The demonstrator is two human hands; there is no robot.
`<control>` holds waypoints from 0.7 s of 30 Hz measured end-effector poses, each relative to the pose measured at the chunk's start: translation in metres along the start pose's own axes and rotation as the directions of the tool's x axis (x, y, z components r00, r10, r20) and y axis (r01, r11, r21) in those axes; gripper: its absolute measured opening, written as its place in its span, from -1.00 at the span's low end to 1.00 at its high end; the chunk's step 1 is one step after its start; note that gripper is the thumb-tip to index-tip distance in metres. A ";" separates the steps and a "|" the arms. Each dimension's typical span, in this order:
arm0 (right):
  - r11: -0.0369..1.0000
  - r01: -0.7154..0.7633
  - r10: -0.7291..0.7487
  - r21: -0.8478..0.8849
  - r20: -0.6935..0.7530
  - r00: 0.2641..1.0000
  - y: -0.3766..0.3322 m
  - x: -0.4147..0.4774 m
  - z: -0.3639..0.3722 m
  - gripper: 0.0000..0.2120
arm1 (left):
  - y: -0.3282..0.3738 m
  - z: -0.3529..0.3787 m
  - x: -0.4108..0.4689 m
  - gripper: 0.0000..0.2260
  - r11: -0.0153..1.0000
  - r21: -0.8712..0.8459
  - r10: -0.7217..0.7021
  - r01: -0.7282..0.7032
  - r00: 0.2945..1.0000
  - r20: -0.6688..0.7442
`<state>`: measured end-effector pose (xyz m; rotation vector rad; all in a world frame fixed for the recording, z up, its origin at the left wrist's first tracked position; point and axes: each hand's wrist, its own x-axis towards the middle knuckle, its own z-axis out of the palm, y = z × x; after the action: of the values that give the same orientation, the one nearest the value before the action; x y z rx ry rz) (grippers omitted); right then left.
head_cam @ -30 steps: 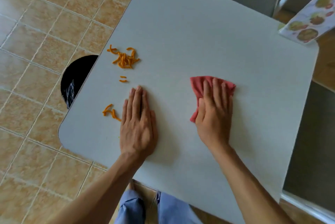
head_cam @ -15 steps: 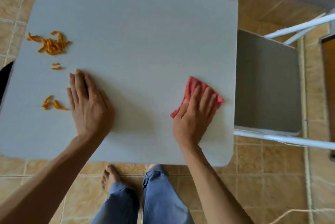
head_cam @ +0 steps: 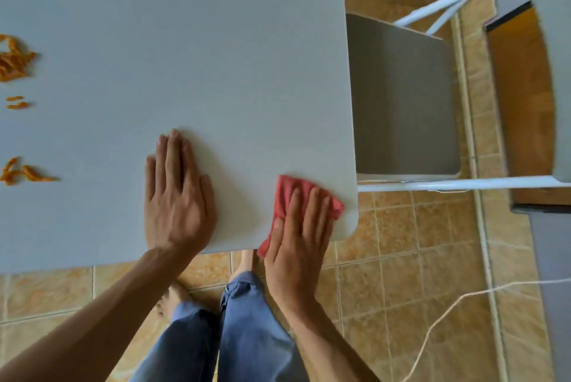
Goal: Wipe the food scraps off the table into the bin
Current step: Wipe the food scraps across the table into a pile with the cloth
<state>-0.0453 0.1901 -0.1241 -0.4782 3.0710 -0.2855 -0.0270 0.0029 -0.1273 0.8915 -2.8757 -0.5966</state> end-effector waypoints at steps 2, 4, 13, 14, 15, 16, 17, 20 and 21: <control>0.964 0.266 -0.263 -0.008 0.120 0.957 0.030 0.007 -0.012 -0.49 | 0.001 -0.001 0.000 -0.46 1.000 -0.031 0.006 -0.006 1.000 -0.002; 0.960 0.275 -0.269 -0.042 0.118 0.956 0.058 0.027 -0.018 -0.49 | 0.001 -0.003 0.002 -0.46 0.998 -0.062 0.029 -0.028 1.000 0.006; 0.954 0.299 -0.300 0.032 0.040 0.953 -0.096 0.024 0.018 -0.49 | -0.052 -0.039 -0.031 -0.54 0.968 -0.250 0.006 -0.008 1.000 -0.008; 0.870 0.490 -0.494 0.058 0.088 0.865 -0.099 0.029 0.016 -0.50 | -0.062 -0.042 -0.040 -0.54 0.970 -0.244 -0.007 0.002 1.000 -0.022; 0.797 0.598 -0.604 0.080 0.109 0.790 -0.096 0.040 0.017 -0.50 | -0.072 -0.046 -0.050 -0.55 0.972 -0.233 -0.021 0.011 0.999 -0.040; 0.772 0.631 -0.635 0.074 0.116 0.763 -0.092 0.053 0.018 -0.51 | -0.083 -0.051 -0.058 -0.54 0.975 -0.222 -0.044 0.030 0.998 -0.055; 0.800 0.598 -0.599 0.041 0.103 0.794 -0.088 0.065 0.020 -0.51 | -0.095 -0.056 -0.064 -0.54 0.975 -0.214 -0.082 0.065 0.994 -0.070; 0.984 0.177 -0.177 0.012 -0.046 0.983 -0.105 0.067 0.030 -0.52 | -0.134 -0.071 -0.073 -0.52 0.951 -0.213 -0.256 0.226 0.958 -0.129; 0.998 0.055 -0.054 0.018 -0.079 0.995 -0.125 0.056 0.035 -0.52 | -0.148 -0.074 -0.074 -0.52 0.937 -0.212 -0.313 0.279 0.938 -0.149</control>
<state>-0.0591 0.0496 -0.1348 -0.5640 3.1318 -0.3440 0.1257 -0.0931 -0.1121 1.2865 -2.4924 -0.7544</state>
